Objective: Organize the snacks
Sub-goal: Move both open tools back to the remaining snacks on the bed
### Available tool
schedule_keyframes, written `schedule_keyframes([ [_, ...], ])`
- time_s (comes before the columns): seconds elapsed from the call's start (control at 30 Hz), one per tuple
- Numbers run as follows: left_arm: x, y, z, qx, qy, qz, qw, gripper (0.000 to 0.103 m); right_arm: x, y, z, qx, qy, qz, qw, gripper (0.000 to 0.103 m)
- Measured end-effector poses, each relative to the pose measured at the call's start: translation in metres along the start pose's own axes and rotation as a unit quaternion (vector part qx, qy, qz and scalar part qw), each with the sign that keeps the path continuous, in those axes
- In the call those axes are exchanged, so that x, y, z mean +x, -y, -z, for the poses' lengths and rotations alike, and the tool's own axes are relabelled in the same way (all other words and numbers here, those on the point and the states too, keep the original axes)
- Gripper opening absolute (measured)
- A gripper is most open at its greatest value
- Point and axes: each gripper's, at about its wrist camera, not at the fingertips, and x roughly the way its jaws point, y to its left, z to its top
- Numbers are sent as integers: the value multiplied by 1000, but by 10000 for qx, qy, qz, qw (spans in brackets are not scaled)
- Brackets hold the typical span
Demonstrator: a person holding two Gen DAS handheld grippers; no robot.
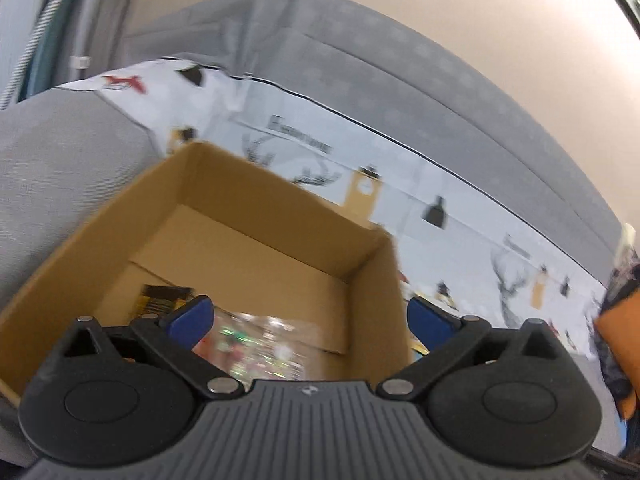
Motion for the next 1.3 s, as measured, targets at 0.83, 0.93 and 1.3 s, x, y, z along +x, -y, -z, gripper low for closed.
schedule_keyframes([
  [0.83, 70, 146, 54, 1793, -969, 166, 9789, 49, 58, 145, -9, 853, 591, -578, 9929, 89],
  [0.93, 93, 161, 57, 1771, -1137, 121, 9775, 59, 80, 149, -16, 676, 420, -752, 9940, 50],
  [1.3, 224, 176, 100, 1749, -2498, 63, 9523, 10, 153, 165, -27, 795, -348, -776, 9932, 41],
])
